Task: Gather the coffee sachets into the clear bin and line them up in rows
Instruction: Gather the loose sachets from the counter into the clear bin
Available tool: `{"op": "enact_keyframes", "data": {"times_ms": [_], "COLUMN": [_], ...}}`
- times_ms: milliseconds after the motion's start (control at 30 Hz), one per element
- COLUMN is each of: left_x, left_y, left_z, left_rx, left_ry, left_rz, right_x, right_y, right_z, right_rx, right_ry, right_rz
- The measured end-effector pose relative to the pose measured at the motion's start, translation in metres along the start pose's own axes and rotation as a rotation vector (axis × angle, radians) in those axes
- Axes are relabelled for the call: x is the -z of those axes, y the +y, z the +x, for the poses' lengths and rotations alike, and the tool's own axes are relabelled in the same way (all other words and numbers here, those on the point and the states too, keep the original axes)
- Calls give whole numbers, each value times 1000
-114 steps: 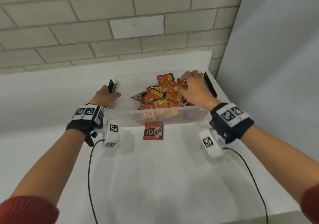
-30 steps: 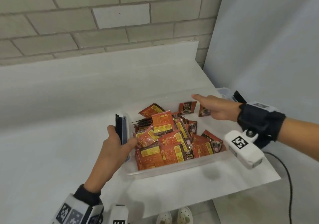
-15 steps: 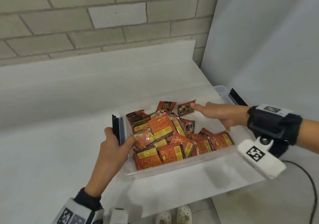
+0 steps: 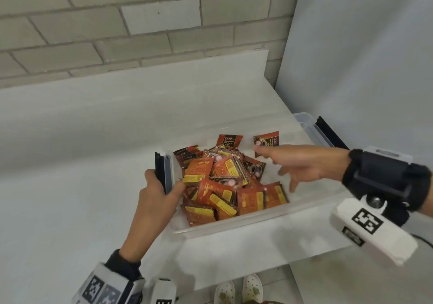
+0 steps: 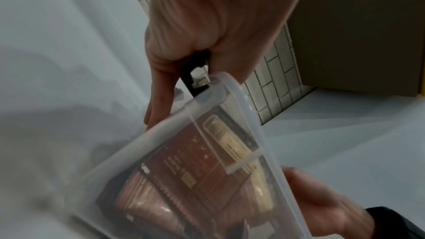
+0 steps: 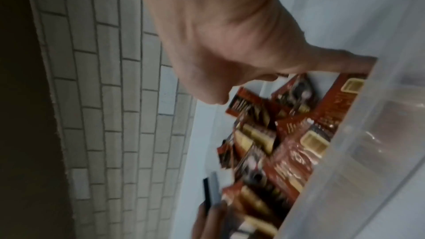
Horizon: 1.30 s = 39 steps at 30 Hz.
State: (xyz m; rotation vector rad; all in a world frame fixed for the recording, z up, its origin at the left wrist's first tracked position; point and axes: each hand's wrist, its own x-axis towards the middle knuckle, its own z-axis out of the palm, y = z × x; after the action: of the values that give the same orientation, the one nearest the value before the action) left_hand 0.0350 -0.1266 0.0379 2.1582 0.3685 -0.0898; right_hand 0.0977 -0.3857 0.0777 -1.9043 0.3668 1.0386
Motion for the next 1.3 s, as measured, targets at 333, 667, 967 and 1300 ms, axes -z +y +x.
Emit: {"op": "enact_keyframes", "data": {"times_ms": [333, 667, 967, 1300], "left_x": [-1, -2, -2, -2], "left_y": [3, 2, 4, 0], "left_z": [-2, 1, -1, 3], "left_rx": [3, 16, 10, 17], "left_ry": [-14, -22, -10, -40], "left_rz": [14, 26, 36, 34], "right_x": [17, 35, 13, 35], "right_y": [19, -7, -83, -16], "right_z": [16, -17, -16, 19], "right_rx": [-167, -36, 210, 17], "right_ry": [-118, -204, -162, 182], "right_rz": [-678, -966, -577, -195]}}
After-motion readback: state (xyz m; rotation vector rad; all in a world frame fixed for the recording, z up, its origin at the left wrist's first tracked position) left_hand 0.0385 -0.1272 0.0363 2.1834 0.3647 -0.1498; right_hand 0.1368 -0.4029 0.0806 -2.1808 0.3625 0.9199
